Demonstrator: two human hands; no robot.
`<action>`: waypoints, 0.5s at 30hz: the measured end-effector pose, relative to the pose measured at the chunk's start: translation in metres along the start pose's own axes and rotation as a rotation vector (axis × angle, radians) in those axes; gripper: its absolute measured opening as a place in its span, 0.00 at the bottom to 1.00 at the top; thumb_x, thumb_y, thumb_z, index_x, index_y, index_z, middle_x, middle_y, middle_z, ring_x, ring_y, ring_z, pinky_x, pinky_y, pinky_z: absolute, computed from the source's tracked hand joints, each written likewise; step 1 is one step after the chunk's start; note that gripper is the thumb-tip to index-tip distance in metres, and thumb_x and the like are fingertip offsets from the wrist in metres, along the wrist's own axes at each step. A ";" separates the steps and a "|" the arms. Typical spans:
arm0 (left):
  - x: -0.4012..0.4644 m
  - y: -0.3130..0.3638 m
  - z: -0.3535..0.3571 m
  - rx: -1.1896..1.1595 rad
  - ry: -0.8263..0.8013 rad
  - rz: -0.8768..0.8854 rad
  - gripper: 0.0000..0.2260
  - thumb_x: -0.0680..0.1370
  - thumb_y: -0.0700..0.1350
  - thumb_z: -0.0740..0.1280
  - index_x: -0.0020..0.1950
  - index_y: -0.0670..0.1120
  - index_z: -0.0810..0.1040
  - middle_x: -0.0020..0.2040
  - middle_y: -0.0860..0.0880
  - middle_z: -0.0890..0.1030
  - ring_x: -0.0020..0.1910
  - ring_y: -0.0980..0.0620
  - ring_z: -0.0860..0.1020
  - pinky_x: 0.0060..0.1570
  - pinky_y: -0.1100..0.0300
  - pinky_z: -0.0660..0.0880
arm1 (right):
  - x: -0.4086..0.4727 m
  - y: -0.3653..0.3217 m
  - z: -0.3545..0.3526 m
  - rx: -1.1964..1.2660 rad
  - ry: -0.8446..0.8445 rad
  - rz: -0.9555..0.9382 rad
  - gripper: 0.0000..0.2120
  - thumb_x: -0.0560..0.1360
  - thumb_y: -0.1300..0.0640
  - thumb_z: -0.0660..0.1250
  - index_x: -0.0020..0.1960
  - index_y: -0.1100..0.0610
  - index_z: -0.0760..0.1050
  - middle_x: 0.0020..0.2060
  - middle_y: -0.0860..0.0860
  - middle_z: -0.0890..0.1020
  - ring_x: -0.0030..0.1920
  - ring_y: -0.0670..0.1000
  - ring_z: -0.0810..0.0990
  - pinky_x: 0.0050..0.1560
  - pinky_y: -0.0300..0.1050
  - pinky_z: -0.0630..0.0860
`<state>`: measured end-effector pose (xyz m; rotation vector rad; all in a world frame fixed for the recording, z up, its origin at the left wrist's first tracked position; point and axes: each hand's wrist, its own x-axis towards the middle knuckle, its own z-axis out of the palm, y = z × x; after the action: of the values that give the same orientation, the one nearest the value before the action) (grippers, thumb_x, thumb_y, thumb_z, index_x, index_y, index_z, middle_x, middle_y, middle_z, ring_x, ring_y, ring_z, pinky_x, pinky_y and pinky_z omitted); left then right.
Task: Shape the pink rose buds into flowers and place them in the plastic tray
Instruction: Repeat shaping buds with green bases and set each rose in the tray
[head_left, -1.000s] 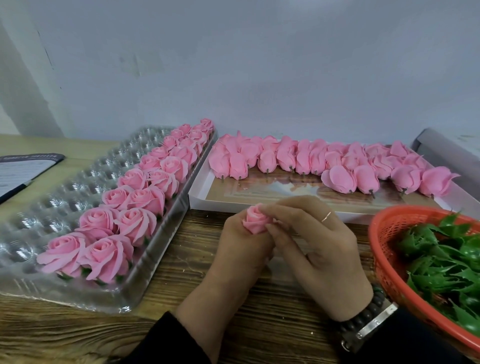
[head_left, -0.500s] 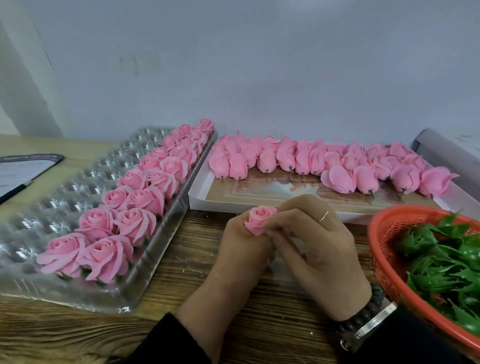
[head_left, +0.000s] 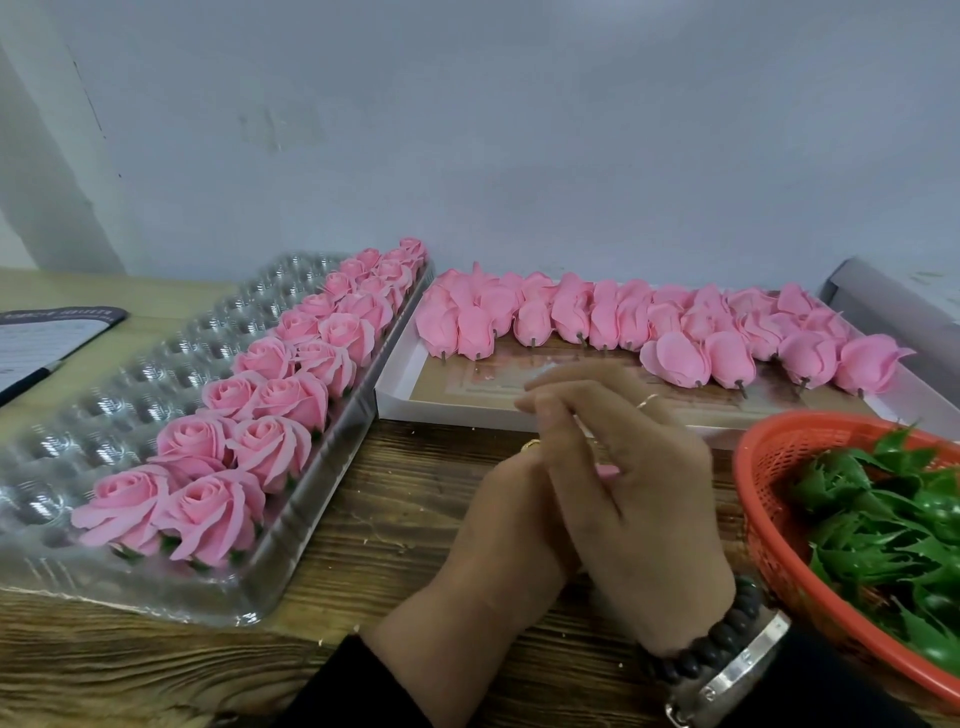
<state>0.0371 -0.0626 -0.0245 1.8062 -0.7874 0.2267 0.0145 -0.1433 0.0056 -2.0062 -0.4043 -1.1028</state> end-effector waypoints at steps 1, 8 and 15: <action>-0.001 0.001 0.002 -0.075 0.007 -0.017 0.16 0.68 0.40 0.61 0.49 0.59 0.69 0.40 0.79 0.73 0.40 0.78 0.72 0.38 0.81 0.68 | -0.002 0.001 0.001 -0.027 -0.044 0.025 0.16 0.76 0.55 0.57 0.40 0.62 0.80 0.40 0.50 0.82 0.43 0.50 0.80 0.45 0.48 0.76; -0.001 0.001 0.002 -0.628 -0.068 -0.174 0.12 0.76 0.28 0.57 0.43 0.42 0.74 0.35 0.55 0.82 0.38 0.63 0.79 0.38 0.70 0.74 | -0.007 0.008 0.001 0.085 -0.220 0.283 0.15 0.66 0.40 0.63 0.41 0.49 0.80 0.39 0.43 0.82 0.45 0.44 0.80 0.48 0.46 0.77; 0.003 0.004 -0.002 -0.562 0.053 -0.198 0.12 0.74 0.27 0.62 0.38 0.43 0.76 0.33 0.51 0.79 0.34 0.58 0.77 0.35 0.67 0.75 | -0.005 0.021 -0.008 0.190 -0.518 0.438 0.25 0.57 0.31 0.66 0.53 0.35 0.72 0.48 0.36 0.81 0.49 0.36 0.79 0.52 0.38 0.77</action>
<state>0.0370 -0.0626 -0.0190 1.3245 -0.5579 -0.0741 0.0191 -0.1623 -0.0062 -2.0586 -0.2933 -0.2610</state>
